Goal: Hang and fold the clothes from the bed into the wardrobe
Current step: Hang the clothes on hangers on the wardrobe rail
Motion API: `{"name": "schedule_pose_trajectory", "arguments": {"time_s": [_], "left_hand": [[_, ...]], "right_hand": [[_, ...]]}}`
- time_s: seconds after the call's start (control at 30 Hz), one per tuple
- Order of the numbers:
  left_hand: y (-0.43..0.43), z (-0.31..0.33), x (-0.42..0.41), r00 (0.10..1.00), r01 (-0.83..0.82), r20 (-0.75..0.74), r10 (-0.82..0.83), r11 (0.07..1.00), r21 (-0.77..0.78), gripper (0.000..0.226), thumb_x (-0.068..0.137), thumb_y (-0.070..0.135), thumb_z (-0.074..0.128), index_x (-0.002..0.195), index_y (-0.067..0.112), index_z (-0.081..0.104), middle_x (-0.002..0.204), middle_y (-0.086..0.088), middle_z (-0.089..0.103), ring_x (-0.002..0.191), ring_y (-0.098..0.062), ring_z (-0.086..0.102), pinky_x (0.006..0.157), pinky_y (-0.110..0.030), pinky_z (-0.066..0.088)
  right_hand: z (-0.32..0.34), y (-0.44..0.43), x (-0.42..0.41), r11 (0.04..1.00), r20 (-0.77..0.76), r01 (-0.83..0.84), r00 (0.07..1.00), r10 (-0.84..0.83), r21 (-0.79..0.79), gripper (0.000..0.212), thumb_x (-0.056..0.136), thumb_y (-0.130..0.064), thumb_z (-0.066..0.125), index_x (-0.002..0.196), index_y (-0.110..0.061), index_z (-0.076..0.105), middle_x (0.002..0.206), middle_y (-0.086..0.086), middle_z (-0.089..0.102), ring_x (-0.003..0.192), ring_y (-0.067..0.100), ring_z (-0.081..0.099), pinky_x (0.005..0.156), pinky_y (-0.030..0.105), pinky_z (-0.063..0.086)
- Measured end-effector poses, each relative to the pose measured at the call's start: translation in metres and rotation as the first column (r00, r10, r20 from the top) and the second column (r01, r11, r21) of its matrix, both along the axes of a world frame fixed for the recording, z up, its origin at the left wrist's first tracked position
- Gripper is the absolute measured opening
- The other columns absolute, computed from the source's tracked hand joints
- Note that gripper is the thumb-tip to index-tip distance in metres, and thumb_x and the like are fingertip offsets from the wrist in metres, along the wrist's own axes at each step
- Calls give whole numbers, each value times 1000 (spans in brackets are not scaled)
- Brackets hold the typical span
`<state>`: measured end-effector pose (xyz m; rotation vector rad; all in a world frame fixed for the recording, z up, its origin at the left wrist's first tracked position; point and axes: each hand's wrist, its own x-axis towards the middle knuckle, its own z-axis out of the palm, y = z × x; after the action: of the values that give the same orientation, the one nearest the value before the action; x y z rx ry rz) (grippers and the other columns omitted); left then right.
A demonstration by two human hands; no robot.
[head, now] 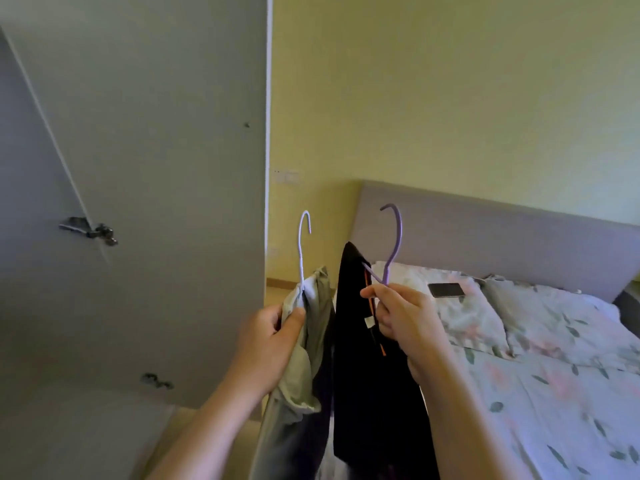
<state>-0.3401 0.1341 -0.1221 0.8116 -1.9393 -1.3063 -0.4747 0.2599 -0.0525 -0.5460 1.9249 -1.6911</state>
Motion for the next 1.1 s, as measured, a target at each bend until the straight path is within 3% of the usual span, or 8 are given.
{"name": "schedule_pose_trajectory", "arguments": {"time_s": [0.17,0.23,0.33,0.47,0.63,0.8,1.1], "left_hand": [[-41,2,28,985,-169,-1,170,983,73,52,83,55,51,67,5,53,56,0,50,54,-16,47,55,-35,34],[-57,1,41,965,-260,18,260,962,77,52,83,58,54,63,10,51,52,6,47,51,-13,44,55,-34,33],[-76,-2,60,940,-336,58,335,942,-2,58,70,66,50,61,10,45,48,8,38,49,-12,37,52,-32,29],[-95,-12,81,895,-419,133,426,904,-79,56,72,67,47,70,11,48,47,6,40,42,-6,42,44,-26,30],[-111,-9,69,899,-378,193,394,919,-112,39,72,67,45,59,31,54,44,10,42,44,-2,38,47,-20,27],[-107,-12,58,907,-322,247,341,940,-117,34,78,55,50,59,27,47,44,9,35,44,-5,31,47,-24,23],[-69,-45,114,899,-366,244,365,930,-42,41,73,62,50,57,25,44,48,9,33,43,-6,36,44,-25,28]], "right_hand": [[-2,-69,11,986,35,-167,985,167,-4,25,98,-7,47,85,-3,68,46,-5,34,37,6,27,35,15,23],[-5,-98,16,969,61,-244,967,246,-29,25,98,-7,46,85,-3,68,47,-4,33,37,6,26,34,15,22],[-14,-143,22,944,76,-326,941,330,-59,27,99,-6,44,83,-2,66,44,-5,33,35,6,25,34,16,20],[-26,-193,17,916,133,-388,907,399,-102,33,100,-6,37,78,-2,61,43,-3,34,33,6,25,34,18,21],[-38,-227,-4,922,188,-364,904,383,-129,32,102,-9,35,77,-5,54,44,-2,36,33,6,29,34,17,24],[-55,-213,-8,925,197,-366,904,379,-102,35,104,-12,36,75,-6,55,44,-2,38,34,7,28,33,17,25],[-80,-153,48,949,194,-315,930,313,-20,30,102,-13,38,77,-10,55,47,-3,36,39,9,27,36,20,24]]}}
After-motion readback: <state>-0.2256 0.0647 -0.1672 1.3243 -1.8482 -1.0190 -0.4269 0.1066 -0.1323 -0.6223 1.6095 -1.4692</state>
